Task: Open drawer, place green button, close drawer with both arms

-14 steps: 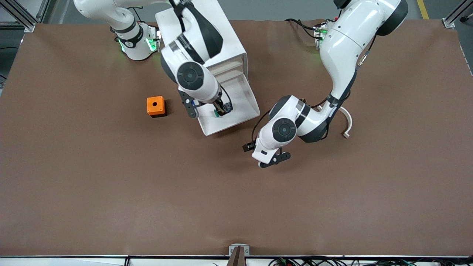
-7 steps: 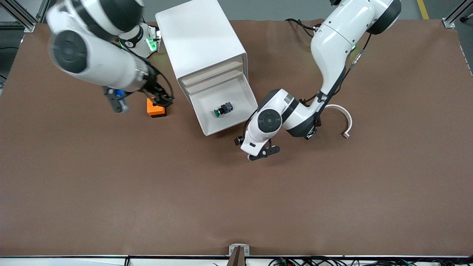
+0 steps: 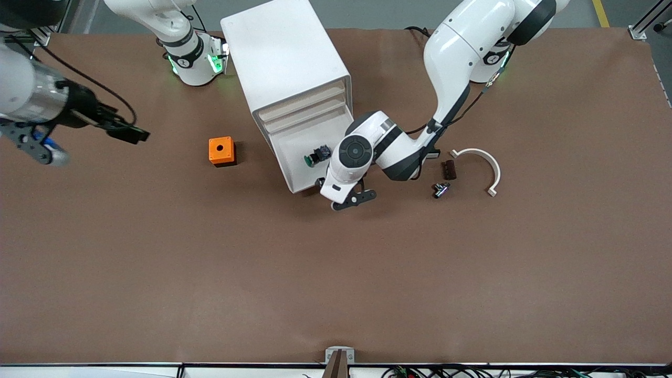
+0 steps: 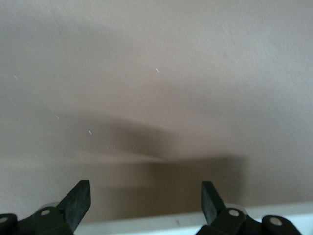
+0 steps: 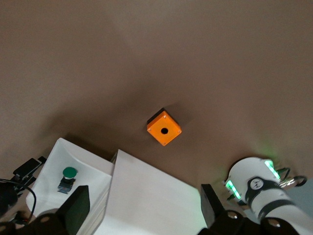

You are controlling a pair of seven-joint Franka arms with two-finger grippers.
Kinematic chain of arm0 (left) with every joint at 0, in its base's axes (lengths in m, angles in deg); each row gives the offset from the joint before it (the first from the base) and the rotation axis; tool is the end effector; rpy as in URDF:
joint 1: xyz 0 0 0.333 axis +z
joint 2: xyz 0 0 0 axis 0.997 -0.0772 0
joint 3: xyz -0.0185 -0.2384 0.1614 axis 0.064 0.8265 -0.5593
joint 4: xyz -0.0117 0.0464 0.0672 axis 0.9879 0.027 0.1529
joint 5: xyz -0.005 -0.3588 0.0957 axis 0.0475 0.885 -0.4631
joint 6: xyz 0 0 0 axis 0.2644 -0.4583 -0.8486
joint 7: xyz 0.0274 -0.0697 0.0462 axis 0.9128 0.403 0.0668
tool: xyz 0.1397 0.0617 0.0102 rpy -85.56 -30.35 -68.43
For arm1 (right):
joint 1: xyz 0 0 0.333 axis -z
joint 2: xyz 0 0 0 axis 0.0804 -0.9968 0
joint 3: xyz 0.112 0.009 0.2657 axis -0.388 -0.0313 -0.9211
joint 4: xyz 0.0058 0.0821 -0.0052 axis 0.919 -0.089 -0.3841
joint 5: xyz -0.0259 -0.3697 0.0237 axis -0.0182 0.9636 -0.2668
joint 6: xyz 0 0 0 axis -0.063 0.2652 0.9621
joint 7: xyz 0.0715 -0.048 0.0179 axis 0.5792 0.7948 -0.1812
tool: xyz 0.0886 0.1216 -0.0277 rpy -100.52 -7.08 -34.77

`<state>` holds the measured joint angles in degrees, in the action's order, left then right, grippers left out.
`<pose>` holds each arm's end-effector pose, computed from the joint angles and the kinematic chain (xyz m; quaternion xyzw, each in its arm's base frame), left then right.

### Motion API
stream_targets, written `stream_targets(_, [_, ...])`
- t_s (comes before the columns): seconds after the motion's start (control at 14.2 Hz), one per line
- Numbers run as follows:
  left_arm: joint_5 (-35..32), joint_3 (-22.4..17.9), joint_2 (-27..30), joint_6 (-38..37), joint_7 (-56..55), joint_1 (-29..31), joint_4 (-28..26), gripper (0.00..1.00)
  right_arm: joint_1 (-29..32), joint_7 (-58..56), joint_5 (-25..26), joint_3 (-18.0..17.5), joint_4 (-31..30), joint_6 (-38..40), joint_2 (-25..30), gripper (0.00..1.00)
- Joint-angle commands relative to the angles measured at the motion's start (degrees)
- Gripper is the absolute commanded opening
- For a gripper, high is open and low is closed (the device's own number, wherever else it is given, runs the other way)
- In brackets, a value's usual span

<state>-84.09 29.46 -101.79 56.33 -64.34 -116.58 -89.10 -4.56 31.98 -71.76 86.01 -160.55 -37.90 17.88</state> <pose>0.4627 -0.5022 0.1791 0.9817 0.1542 -0.0991 0.0506 0.5124 0.0614 0.5376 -0.9525 0.2702 0.1383 0.0234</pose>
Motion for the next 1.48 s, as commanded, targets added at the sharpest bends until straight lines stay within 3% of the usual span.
stream_targets(0.0, [-0.3,1.8,0.9,0.3,-0.9,-0.3,-1.2,1.0,4.0,-11.6,4.2,-1.1,-0.4,-0.9,1.0,1.0])
stream_targets(0.42, [-0.3,3.5,0.5,1.7,-3.1,-2.4,-2.4,1.0,11.2,-29.0,5.8,-1.1,-0.2,-4.5,0.8,1.0])
stream_targets(0.63, [-0.2,3.5,0.6,1.7,-5.4,-5.2,-2.4,1.0,11.2,-29.1,8.1,-1.3,1.9,-4.6,0.4,1.0])
stream_targets(1.41, [-0.2,3.6,0.4,4.8,-8.3,-11.4,-4.4,1.0,11.4,-34.8,7.4,-1.3,1.8,-8.3,0.3,1.0])
